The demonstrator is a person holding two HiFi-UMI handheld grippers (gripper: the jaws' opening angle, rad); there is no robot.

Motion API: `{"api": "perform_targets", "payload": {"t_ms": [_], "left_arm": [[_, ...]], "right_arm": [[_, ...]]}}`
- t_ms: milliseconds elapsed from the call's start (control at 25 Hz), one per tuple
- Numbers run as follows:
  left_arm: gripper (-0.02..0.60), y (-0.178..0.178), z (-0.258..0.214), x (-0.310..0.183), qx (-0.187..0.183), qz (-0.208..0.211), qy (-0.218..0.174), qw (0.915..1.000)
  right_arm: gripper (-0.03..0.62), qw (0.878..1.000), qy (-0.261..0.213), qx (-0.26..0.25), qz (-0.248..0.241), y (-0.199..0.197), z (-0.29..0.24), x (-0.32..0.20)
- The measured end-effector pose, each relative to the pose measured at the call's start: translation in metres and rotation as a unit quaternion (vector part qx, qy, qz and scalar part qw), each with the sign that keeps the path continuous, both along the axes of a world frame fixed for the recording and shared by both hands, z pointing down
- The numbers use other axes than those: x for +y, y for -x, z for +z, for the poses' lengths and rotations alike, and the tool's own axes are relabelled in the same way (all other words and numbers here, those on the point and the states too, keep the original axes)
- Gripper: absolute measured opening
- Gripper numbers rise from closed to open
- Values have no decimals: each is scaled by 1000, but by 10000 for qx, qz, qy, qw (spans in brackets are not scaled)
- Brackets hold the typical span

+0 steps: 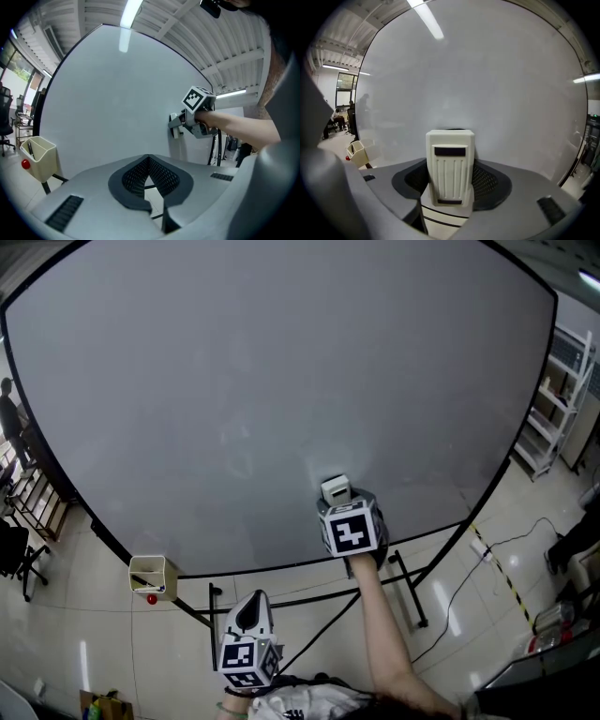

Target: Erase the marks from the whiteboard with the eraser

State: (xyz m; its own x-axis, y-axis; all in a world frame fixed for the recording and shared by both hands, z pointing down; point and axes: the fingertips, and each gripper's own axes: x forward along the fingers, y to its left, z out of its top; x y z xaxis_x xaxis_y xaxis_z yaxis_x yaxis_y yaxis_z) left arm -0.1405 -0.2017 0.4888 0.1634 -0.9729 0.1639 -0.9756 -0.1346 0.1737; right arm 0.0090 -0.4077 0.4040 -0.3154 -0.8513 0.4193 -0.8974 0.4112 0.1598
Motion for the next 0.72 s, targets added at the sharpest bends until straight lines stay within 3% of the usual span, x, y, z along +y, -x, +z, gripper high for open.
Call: {"api": "perform_targets", "payload": {"t_ms": [240, 320, 400, 560, 640, 720], "left_arm": [[-9, -9, -3, -2, -55, 220, -71, 9997], [-9, -11, -1, 1, -56, 247, -33, 9997], [-9, -9, 0, 1, -17, 193, -4, 9998], [-9, -2, -2, 3, -14, 68, -16, 10000], [-9, 1, -1, 5, -15, 33, -1, 10000], [-9, 3, -4, 5, 10, 2, -27, 10000]], "right_arm": [[276, 9944, -903, -530, 108, -30, -123, -13], [276, 9925, -1047, -609, 150, -35, -137, -12], [281, 9944, -827, -609, 261, -38, -110, -13], [282, 9975, 240, -486, 451, -46, 6, -13], [276, 9979, 345, -261, 484, -49, 17, -14], [275, 9988, 31, -164, 468, -51, -18, -16]]}}
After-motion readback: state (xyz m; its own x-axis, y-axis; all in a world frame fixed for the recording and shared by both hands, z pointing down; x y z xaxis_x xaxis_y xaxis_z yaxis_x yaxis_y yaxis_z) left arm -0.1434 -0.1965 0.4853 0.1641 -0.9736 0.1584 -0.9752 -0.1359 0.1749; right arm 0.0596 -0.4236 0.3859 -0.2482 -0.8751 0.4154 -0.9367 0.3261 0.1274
